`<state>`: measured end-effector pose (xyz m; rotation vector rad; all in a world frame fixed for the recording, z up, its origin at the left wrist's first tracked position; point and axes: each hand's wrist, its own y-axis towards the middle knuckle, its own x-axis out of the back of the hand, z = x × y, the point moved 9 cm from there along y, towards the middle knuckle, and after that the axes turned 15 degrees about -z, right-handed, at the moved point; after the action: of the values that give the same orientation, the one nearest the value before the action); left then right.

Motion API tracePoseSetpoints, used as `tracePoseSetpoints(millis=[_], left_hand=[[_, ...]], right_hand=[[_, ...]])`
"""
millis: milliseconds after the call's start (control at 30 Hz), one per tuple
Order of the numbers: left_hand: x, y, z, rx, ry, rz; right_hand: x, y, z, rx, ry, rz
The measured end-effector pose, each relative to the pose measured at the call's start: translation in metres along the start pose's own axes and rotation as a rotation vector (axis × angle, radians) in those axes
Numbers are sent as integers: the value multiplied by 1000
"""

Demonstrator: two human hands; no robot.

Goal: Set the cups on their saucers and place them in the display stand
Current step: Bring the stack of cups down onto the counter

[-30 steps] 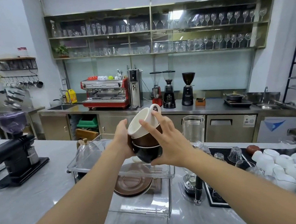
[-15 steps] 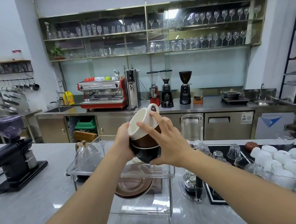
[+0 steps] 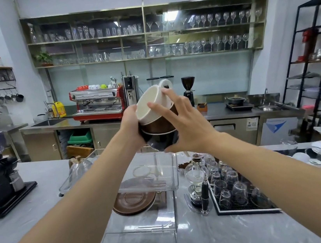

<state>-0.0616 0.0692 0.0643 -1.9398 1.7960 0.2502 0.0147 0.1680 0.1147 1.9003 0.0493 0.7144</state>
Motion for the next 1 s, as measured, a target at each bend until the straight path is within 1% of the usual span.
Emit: tracePoseSetpoints(millis=[167,300,467,633,867,1000], left_hand=[[-44,-7,8,22,-34,80],[-71,-12,26,31,-47,97],[-91,-13,66,64,-18,98],[-101,-18,106,52,-9,92],[-88,-21,161,24,46,53],[-69,-21,200,35,87,-2]], right_hand=[[38,-6,-23,5,-75,-3],[60,-22,-36,-19,-113,-14],[69,-58,-57,-26,-162,55],[71,-99,-69,-34,-145,62],[58,-162,-70,-55,-98,-10],[41,-203,-65,-67,-42,30]])
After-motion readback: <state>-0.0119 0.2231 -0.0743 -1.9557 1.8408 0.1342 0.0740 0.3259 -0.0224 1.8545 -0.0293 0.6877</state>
